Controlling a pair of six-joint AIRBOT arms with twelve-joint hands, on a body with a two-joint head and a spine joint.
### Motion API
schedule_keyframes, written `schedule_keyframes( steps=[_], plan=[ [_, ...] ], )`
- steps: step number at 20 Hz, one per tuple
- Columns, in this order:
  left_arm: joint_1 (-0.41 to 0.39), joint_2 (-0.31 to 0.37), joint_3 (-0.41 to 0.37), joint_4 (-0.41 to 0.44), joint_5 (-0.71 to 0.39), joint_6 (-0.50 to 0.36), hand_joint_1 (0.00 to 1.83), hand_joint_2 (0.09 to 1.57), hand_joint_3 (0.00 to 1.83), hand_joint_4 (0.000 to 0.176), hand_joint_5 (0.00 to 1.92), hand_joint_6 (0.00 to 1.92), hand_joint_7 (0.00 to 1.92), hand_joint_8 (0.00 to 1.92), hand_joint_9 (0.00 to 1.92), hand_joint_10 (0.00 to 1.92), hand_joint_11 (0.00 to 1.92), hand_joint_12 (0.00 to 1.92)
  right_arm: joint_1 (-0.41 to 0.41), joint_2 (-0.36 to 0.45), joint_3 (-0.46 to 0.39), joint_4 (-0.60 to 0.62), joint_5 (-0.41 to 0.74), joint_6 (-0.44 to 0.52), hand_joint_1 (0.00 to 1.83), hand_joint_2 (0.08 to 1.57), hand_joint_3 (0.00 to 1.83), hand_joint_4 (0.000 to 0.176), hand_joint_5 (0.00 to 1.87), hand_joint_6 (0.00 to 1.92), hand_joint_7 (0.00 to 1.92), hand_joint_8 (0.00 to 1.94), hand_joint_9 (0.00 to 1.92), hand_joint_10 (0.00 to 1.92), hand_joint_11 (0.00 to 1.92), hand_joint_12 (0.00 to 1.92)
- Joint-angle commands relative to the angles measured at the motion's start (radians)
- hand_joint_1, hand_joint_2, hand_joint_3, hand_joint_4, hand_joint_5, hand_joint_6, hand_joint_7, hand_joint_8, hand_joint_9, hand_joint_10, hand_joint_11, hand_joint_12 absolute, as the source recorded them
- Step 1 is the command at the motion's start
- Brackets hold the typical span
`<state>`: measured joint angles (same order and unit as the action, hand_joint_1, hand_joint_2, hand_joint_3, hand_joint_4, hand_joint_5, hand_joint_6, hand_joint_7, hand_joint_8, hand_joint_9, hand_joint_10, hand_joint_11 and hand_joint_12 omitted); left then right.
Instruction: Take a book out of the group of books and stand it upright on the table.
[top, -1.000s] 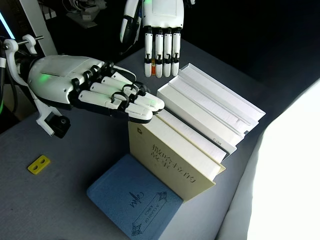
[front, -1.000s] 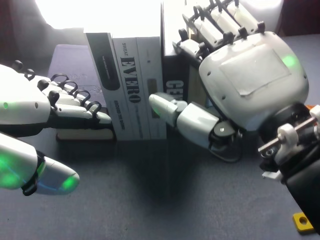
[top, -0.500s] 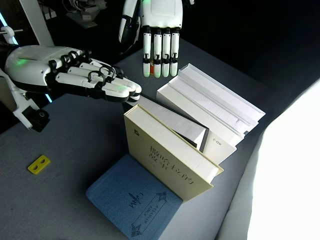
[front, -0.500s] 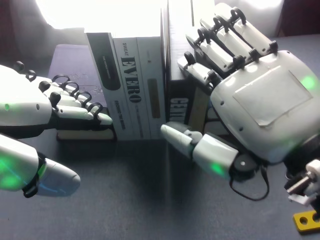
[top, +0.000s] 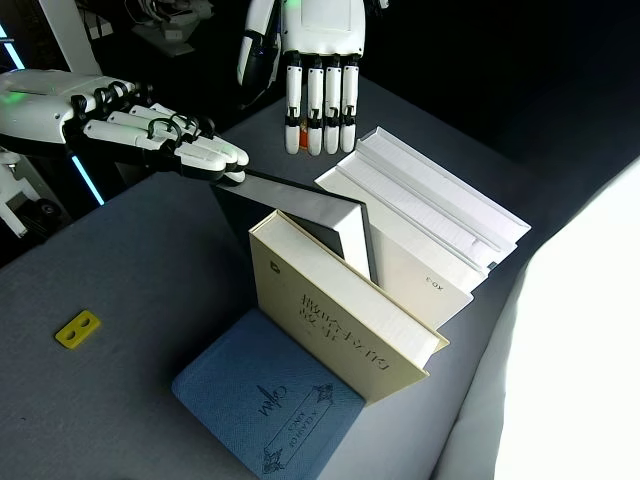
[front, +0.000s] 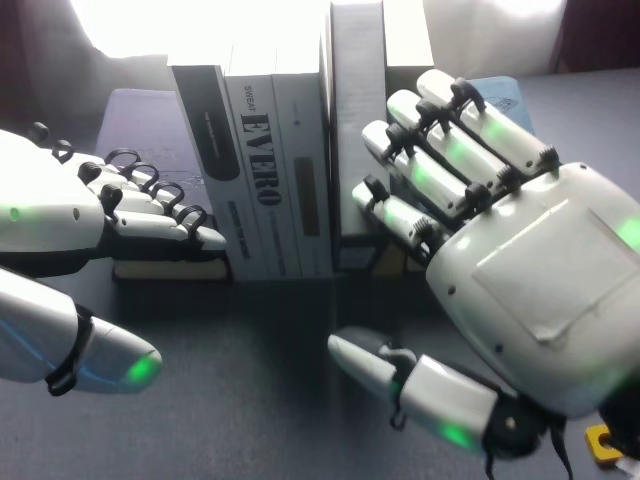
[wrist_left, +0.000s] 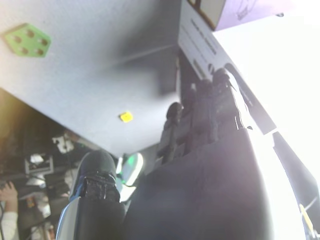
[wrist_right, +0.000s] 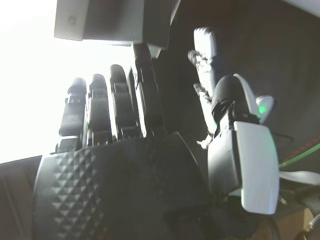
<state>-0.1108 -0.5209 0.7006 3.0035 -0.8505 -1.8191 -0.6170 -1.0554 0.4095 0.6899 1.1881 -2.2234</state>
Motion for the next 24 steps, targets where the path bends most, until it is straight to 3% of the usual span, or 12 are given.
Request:
schedule_keyframes(
  steps=[1,4,12,20,24],
  plan=[
    [-0.011,-0.001,-0.003,0.008,0.079,0.0,0.0,1.29,0.0,0.039,0.0,0.0,0.01,0.0,0.0,0.0,0.0,0.0,-0.009,0.006,-0.005,-0.005,0.041,-0.016,0.0,1.18,0.0,0.0,0.74,0.02,0.17,0.0,0.04,0.0,0.01,0.01],
    [-0.011,-0.001,-0.003,0.008,0.079,0.0,0.0,1.28,0.0,0.036,0.0,0.0,0.01,0.0,0.0,0.0,0.0,0.0,-0.054,0.011,-0.037,-0.072,0.05,-0.041,0.0,1.17,0.0,0.0,0.75,0.02,0.18,0.0,0.07,0.01,0.05,0.04],
    [-0.01,-0.001,-0.003,0.008,0.079,0.0,0.0,1.28,0.0,0.038,0.01,0.0,0.0,0.0,0.0,0.0,0.0,0.0,-0.094,0.011,-0.038,-0.076,-0.002,-0.069,0.0,1.17,0.0,0.0,0.73,0.0,0.16,0.0,0.02,0.0,0.0,0.01],
    [-0.01,-0.001,-0.004,0.008,0.079,0.0,0.0,1.28,0.0,0.029,0.03,0.01,0.0,0.0,0.0,0.0,0.0,0.0,-0.112,-0.015,0.038,-0.076,-0.091,-0.071,0.0,1.17,0.0,0.0,0.75,0.01,0.17,0.0,0.03,0.01,0.01,0.01],
    [-0.01,-0.001,-0.004,0.008,0.079,0.0,0.0,1.28,0.0,0.04,0.0,0.0,0.0,0.0,0.0,0.0,0.0,0.0,-0.13,-0.034,0.068,-0.076,-0.105,-0.069,0.0,1.16,0.0,0.0,0.75,0.0,0.17,0.0,0.05,0.01,0.03,0.02]
  ],
)
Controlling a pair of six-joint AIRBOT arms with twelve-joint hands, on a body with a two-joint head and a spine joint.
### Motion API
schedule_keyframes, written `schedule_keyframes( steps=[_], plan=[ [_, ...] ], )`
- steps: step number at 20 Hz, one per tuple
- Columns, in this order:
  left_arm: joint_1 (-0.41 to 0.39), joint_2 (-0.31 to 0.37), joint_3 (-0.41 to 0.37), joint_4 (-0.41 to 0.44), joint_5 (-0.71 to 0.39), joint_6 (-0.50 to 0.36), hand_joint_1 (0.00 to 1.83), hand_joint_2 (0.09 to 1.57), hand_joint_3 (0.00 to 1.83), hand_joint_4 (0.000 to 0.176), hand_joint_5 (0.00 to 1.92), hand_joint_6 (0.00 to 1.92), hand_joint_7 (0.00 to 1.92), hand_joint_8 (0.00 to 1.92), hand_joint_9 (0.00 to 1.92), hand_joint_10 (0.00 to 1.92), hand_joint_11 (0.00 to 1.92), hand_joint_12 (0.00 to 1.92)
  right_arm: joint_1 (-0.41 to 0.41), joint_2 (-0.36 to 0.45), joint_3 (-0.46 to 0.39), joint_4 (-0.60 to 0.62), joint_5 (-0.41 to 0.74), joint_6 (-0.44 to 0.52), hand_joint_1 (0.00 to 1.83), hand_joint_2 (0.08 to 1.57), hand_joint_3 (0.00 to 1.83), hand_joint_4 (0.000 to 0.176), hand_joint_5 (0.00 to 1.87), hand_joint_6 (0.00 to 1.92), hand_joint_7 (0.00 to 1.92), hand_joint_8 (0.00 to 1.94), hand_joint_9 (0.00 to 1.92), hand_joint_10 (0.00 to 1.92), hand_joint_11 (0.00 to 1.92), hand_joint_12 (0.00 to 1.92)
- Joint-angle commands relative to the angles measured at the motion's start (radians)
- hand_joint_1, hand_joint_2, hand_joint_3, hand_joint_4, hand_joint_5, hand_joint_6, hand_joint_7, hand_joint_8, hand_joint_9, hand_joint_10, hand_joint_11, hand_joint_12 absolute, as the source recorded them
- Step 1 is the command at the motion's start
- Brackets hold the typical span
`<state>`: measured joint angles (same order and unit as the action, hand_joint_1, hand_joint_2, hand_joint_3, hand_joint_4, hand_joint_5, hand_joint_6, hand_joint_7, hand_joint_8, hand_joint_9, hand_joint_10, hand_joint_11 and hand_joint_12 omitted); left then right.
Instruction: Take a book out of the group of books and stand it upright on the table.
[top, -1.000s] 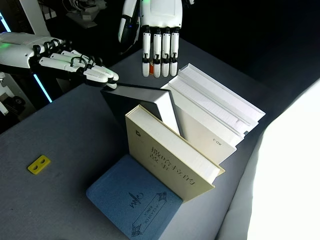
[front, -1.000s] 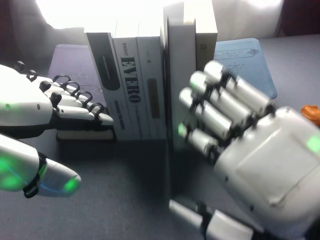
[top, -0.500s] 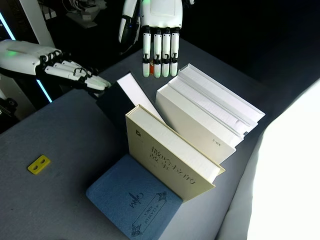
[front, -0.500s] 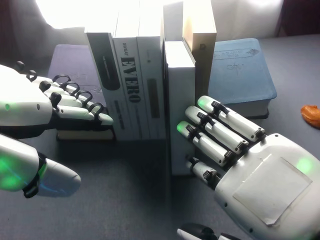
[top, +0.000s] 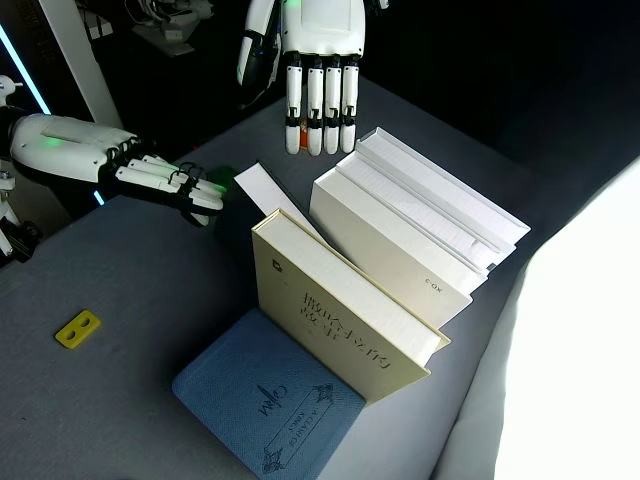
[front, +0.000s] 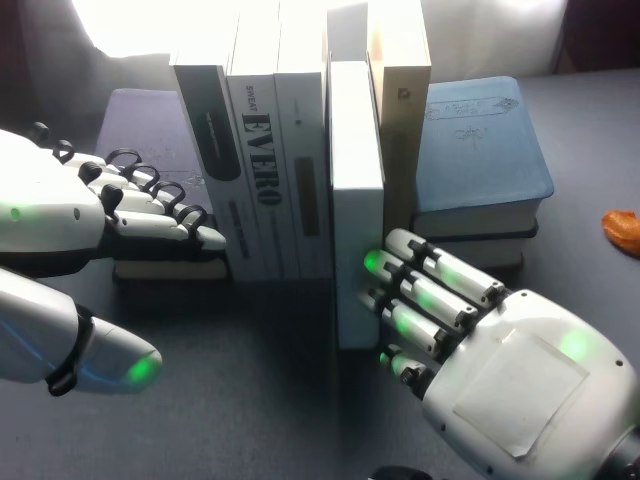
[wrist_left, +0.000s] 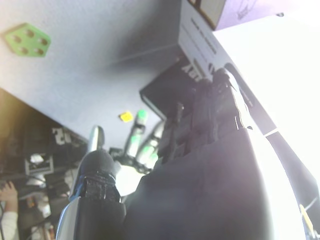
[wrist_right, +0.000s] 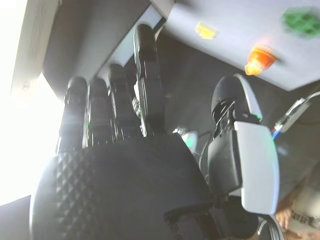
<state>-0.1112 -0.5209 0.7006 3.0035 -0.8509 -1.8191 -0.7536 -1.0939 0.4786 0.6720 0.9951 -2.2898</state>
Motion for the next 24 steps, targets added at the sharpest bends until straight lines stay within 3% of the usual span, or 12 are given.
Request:
schedule_keyframes(
  steps=[1,3,6,10,17,21,22,23,24],
  plan=[
    [-0.01,-0.001,-0.003,0.008,0.079,0.0,0.0,1.29,0.0,0.038,0.0,0.0,0.0,0.0,0.0,0.0,0.0,0.0,-0.001,0.0,0.002,-0.058,0.089,-0.001,0.0,1.17,0.0,0.0,0.76,0.01,0.19,0.01,0.06,0.01,0.03,0.03],
    [-0.01,-0.001,-0.003,0.008,0.079,0.0,0.0,1.29,0.0,0.036,0.0,0.0,0.0,0.0,0.0,0.0,0.0,0.0,-0.007,-0.003,0.003,-0.058,0.089,-0.001,0.0,1.16,0.0,0.0,0.76,0.01,0.2,0.01,0.06,0.01,0.03,0.03],
    [-0.009,-0.001,-0.003,0.008,0.079,0.0,0.0,1.29,0.0,0.04,0.01,0.01,0.02,0.01,0.01,0.01,0.01,0.0,-0.008,-0.006,0.011,-0.058,0.091,0.012,0.0,1.14,0.0,0.0,0.77,0.01,0.23,0.0,0.1,0.0,0.0,0.28],
    [-0.007,0.0,-0.004,0.008,0.079,0.0,0.0,1.29,0.0,0.034,0.02,0.01,0.03,0.01,0.01,0.0,0.01,0.0,-0.019,-0.005,0.012,-0.058,0.09,0.024,0.0,1.15,0.0,0.0,0.74,0.0,0.24,0.01,0.09,0.0,0.0,0.37],
    [-0.005,0.0,-0.003,0.008,0.079,0.0,0.0,1.28,0.0,0.034,0.03,0.01,0.05,0.02,0.04,0.01,0.02,0.01,-0.034,0.07,-0.136,-0.058,0.154,-0.012,0.0,1.15,0.0,0.0,0.74,0.01,0.25,0.01,0.12,0.01,0.0,0.49],
    [-0.005,0.0,-0.003,0.008,0.079,0.0,0.0,1.29,0.0,0.037,0.03,0.01,0.06,0.02,0.06,0.02,0.01,0.01,0.017,0.156,-0.197,-0.058,0.14,0.007,0.0,1.14,0.0,0.0,0.68,0.0,0.28,0.01,0.16,0.01,0.0,0.56],
    [-0.005,0.0,-0.003,0.008,0.079,0.0,0.0,1.28,0.0,0.032,0.05,0.02,0.09,0.02,0.08,0.03,0.03,0.02,0.032,0.184,-0.21,-0.058,0.125,0.004,0.0,1.13,0.0,0.0,0.67,0.0,0.33,0.01,0.2,0.02,0.0,0.67],
    [-0.004,0.0,-0.003,0.008,0.079,0.0,0.0,1.28,0.0,0.029,0.08,0.01,0.12,0.01,0.1,0.01,0.01,0.14,0.048,0.209,-0.22,-0.058,0.115,0.004,0.0,1.13,0.0,0.0,0.65,0.0,0.37,0.02,0.23,0.03,0.0,0.72],
    [-0.004,0.0,-0.003,0.008,0.079,0.0,0.0,1.28,0.0,0.022,0.13,0.01,0.2,0.0,0.17,0.02,0.0,0.41,0.062,0.228,-0.228,-0.058,0.11,0.006,0.0,1.13,0.0,0.0,0.61,0.0,0.43,0.02,0.3,0.04,0.0,0.78]
  ],
)
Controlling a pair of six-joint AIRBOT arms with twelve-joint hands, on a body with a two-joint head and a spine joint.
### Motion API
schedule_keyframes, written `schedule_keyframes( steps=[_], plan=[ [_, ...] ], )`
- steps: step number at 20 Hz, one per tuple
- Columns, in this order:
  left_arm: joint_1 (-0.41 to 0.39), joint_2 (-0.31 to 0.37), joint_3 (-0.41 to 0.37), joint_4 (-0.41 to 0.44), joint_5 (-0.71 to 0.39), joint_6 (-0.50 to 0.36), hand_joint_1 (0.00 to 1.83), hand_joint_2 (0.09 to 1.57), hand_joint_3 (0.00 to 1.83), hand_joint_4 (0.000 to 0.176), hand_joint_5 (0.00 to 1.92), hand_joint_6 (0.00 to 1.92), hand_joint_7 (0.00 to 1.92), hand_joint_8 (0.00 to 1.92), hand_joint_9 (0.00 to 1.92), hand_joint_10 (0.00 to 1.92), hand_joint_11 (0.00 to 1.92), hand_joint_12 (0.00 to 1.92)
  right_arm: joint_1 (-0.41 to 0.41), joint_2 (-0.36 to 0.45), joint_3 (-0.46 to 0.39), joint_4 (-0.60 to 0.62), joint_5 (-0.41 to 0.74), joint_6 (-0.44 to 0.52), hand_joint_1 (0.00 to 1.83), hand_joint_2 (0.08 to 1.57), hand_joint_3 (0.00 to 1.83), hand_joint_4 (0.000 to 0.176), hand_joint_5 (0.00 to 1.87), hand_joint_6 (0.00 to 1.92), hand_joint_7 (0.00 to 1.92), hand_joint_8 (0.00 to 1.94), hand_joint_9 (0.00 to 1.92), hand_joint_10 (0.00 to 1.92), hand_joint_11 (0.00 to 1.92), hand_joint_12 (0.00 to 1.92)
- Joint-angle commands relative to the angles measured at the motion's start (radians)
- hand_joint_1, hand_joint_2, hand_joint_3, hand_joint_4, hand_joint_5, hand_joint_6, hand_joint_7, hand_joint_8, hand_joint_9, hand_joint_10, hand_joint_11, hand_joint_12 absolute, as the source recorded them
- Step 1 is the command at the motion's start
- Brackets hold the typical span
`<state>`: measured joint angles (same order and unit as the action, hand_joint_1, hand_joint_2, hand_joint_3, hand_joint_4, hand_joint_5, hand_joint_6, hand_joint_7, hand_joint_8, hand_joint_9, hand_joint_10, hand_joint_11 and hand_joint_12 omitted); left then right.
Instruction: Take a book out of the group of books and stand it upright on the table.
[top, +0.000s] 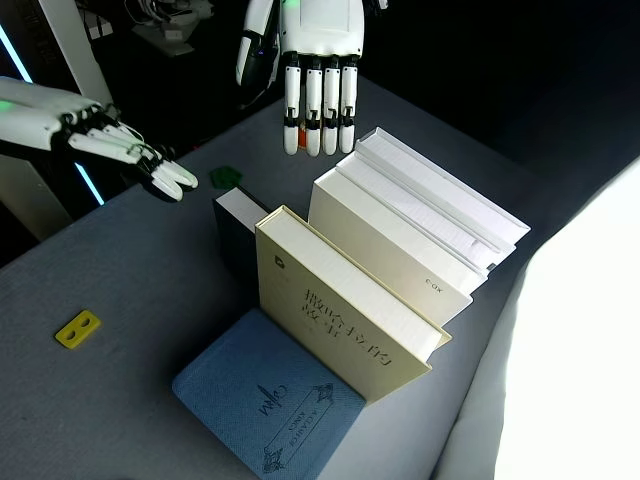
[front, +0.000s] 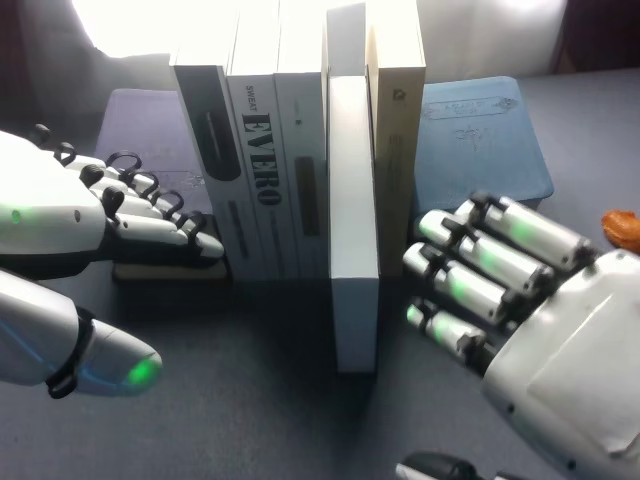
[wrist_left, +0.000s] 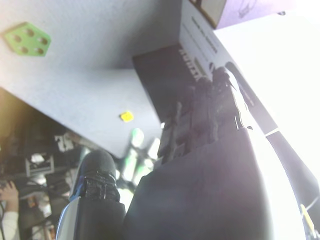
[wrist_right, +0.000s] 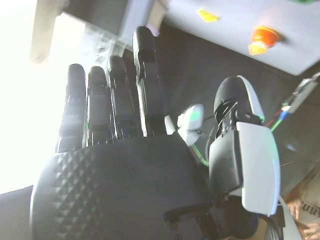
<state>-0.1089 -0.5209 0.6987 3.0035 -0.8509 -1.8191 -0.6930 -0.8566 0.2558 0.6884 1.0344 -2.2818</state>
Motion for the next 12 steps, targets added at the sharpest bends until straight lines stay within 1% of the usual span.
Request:
schedule_keyframes(
  steps=[1,2,3,4,5,6,7,8,9,10,11,12],
  plan=[
    [-0.007,0.0,0.0,0.008,0.079,0.0,0.0,1.28,0.0,0.019,0.16,0.01,0.25,0.01,0.21,0.02,0.0,0.59,0.019,0.012,-0.009,-0.075,0.063,0.007,0.0,1.13,0.0,0.0,0.59,0.0,0.49,0.03,0.37,0.06,0.0,0.91],
    [-0.007,0.0,0.001,0.008,0.079,0.0,0.0,1.28,0.0,0.019,0.17,0.01,0.26,0.01,0.22,0.02,0.0,0.65,0.035,0.033,-0.009,-0.075,0.043,0.02,0.0,1.13,0.0,0.0,0.59,0.0,0.51,0.02,0.39,0.05,0.0,0.95],
    [-0.007,0.0,0.004,0.008,0.079,0.0,0.0,1.27,0.0,0.022,0.32,0.05,0.44,0.05,0.39,0.1,0.0,1.11,0.055,0.061,-0.009,-0.075,0.013,0.041,0.0,1.14,0.0,0.0,0.59,0.0,0.66,0.05,0.59,0.12,0.01,1.2],
    [-0.007,0.0,0.005,0.008,0.079,0.0,0.0,1.27,0.0,0.023,0.36,0.04,0.49,0.05,0.43,0.12,0.0,1.22,0.068,0.078,-0.009,-0.075,-0.009,0.053,0.0,1.14,0.0,0.0,0.59,0.0,0.7,0.04,0.63,0.13,0.0,1.29],
    [-0.006,0.0,0.008,0.008,0.079,0.0,0.0,1.26,0.0,0.014,0.43,0.04,0.63,0.07,0.47,0.44,0.0,1.42,0.089,0.105,-0.009,-0.075,-0.046,0.072,0.02,1.14,0.0,0.0,0.66,0.02,0.83,0.07,0.76,0.2,0.12,1.33],
    [-0.005,0.0,0.01,0.008,0.079,0.0,0.01,1.26,0.0,0.0,0.52,0.04,0.73,0.12,0.45,0.82,0.0,1.58,0.102,0.123,-0.009,-0.075,-0.068,0.088,0.02,1.14,0.0,0.0,0.72,0.02,0.91,0.07,0.77,0.41,0.22,1.39],
    [0.0,0.001,0.008,0.008,0.079,0.0,0.05,1.25,0.0,0.0,0.67,0.08,0.66,0.66,0.46,1.22,0.13,1.7,0.121,0.144,-0.009,-0.075,-0.095,0.102,0.06,1.13,0.0,0.0,0.83,0.06,0.99,0.15,0.71,0.81,0.32,1.53],
    [0.001,0.002,0.006,0.008,0.079,0.0,0.03,1.26,0.0,0.0,0.73,0.3,0.64,1.12,0.52,1.47,0.24,1.79,0.138,0.167,-0.008,-0.075,-0.128,0.124,0.07,1.14,0.0,0.0,0.89,0.18,0.94,0.51,0.65,1.1,0.36,1.67],
    [0.001,0.003,0.008,0.008,0.079,0.0,0.02,1.26,0.0,0.0,0.71,0.57,0.65,1.3,0.56,1.57,0.3,1.85,0.158,0.191,-0.008,-0.075,-0.164,0.147,0.08,1.14,0.0,0.0,0.83,0.47,0.87,0.81,0.62,1.27,0.35,1.75],
    [0.001,0.003,0.014,0.008,0.079,0.0,0.0,1.27,0.0,0.0,0.74,0.76,0.66,1.47,0.57,1.67,0.37,1.91,0.181,0.211,-0.005,-0.075,-0.202,0.174,0.12,1.14,0.0,0.0,0.77,0.72,0.82,1.01,0.59,1.38,0.33,1.83],
    [0.001,0.002,0.025,0.008,0.079,0.0,0.0,1.28,0.0,0.0,0.78,0.99,0.77,1.57,0.67,1.76,0.47,1.92,0.212,0.233,0.004,-0.074,-0.254,0.206,0.15,1.15,0.0,0.0,0.69,1.03,0.79,1.13,0.58,1.45,0.3,1.9],
    [0.001,0.001,0.031,0.008,0.079,0.0,0.0,1.29,0.0,0.0,0.81,1.23,0.87,1.6,0.76,1.81,0.54,1.92,0.231,0.246,0.009,-0.074,-0.292,0.232,0.15,1.16,0.0,0.0,0.66,1.24,0.78,1.26,0.57,1.55,0.31,1.92]
  ],
)
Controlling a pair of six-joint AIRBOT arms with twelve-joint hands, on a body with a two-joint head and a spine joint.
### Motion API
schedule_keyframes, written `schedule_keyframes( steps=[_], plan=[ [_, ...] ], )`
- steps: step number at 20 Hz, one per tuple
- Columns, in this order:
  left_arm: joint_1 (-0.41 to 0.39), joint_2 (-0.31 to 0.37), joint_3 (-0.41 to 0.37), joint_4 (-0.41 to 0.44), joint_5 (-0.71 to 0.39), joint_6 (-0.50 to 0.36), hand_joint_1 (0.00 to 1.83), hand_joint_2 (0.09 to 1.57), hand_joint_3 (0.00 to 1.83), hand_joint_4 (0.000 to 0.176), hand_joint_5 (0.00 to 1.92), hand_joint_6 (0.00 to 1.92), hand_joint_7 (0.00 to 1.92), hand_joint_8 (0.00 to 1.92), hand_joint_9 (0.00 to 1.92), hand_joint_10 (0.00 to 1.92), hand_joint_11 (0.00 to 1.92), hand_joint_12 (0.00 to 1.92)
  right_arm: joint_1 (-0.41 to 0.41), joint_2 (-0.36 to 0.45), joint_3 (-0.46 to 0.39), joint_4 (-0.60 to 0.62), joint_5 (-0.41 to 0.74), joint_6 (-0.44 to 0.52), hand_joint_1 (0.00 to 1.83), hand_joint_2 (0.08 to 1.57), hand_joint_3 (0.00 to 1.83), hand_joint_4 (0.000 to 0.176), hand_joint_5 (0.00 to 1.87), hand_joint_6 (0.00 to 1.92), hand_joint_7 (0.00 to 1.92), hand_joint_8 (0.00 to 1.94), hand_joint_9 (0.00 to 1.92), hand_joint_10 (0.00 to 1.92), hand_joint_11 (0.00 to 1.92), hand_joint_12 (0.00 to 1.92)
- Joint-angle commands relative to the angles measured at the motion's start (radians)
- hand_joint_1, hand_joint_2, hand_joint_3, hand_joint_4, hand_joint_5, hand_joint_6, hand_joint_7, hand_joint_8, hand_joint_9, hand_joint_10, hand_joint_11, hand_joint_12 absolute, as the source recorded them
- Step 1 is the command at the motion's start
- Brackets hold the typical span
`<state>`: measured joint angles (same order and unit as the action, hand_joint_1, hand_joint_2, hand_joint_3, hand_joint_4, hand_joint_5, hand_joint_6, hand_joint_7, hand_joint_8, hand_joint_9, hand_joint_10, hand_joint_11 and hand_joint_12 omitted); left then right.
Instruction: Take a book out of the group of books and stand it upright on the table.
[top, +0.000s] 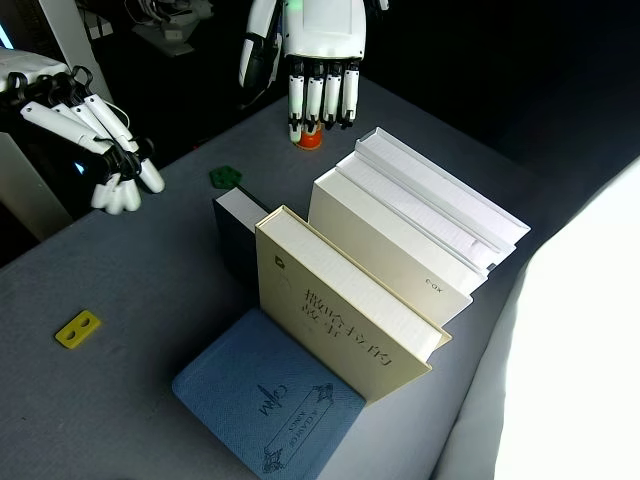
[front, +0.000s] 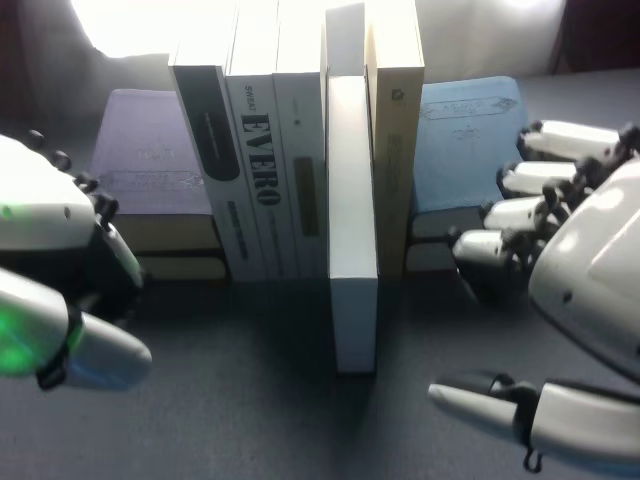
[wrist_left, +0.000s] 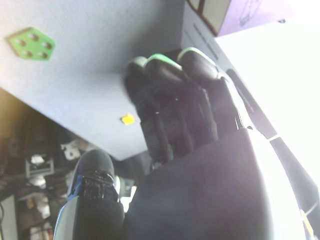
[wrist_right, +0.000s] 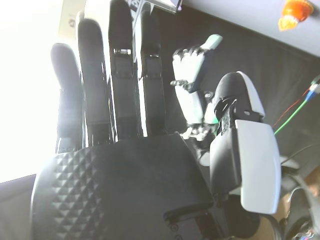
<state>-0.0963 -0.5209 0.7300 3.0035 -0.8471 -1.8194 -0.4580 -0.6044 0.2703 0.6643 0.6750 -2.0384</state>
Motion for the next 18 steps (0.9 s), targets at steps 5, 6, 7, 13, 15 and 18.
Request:
schedule_keyframes(
  steps=[5,6,7,13,15,18],
  plan=[
    [-0.009,0.001,0.003,0.008,0.075,0.001,0.0,1.41,0.01,0.0,1.12,1.89,1.29,1.91,1.29,1.92,1.15,1.92,0.159,0.07,0.056,-0.05,-0.208,0.189,0.02,1.23,0.01,0.0,1.03,1.84,1.23,1.78,1.14,1.92,0.83,1.92],
    [-0.009,0.0,0.004,0.008,0.075,0.001,0.0,1.41,0.01,0.0,1.14,1.91,1.31,1.92,1.32,1.92,1.17,1.92,0.173,0.07,0.067,-0.051,-0.229,0.209,0.02,1.23,0.01,0.0,1.06,1.85,1.26,1.79,1.19,1.92,0.93,1.92],
    [-0.011,-0.001,0.004,0.008,0.075,0.001,0.0,1.42,0.01,0.0,1.14,1.91,1.31,1.92,1.32,1.92,1.17,1.92,0.181,0.068,0.079,-0.051,-0.242,0.224,0.04,1.24,0.01,0.0,1.06,1.86,1.26,1.8,1.18,1.92,0.93,1.92],
    [-0.018,-0.001,0.002,0.008,0.075,0.001,0.0,1.42,0.0,0.0,1.13,1.92,1.3,1.92,1.32,1.92,1.2,1.92,0.19,0.046,0.121,-0.051,-0.264,0.242,0.05,1.26,0.01,0.0,0.99,1.86,1.21,1.82,1.14,1.92,0.85,1.92],
    [-0.018,-0.001,0.007,0.008,0.075,0.001,0.0,1.42,0.0,0.0,1.11,1.92,1.29,1.92,1.3,1.92,1.17,1.92,0.189,0.036,0.139,-0.053,-0.264,0.277,0.05,1.27,0.01,0.0,0.96,1.89,1.19,1.83,1.13,1.92,0.87,1.92],
    [-0.018,-0.002,0.012,0.008,0.075,0.0,0.0,1.43,0.0,0.0,1.1,1.92,1.26,1.92,1.28,1.92,1.16,1.92,0.187,0.032,0.166,-0.153,-0.262,0.393,0.06,1.27,0.0,0.0,0.99,1.89,1.21,1.83,1.15,1.92,0.92,1.92]
  ],
)
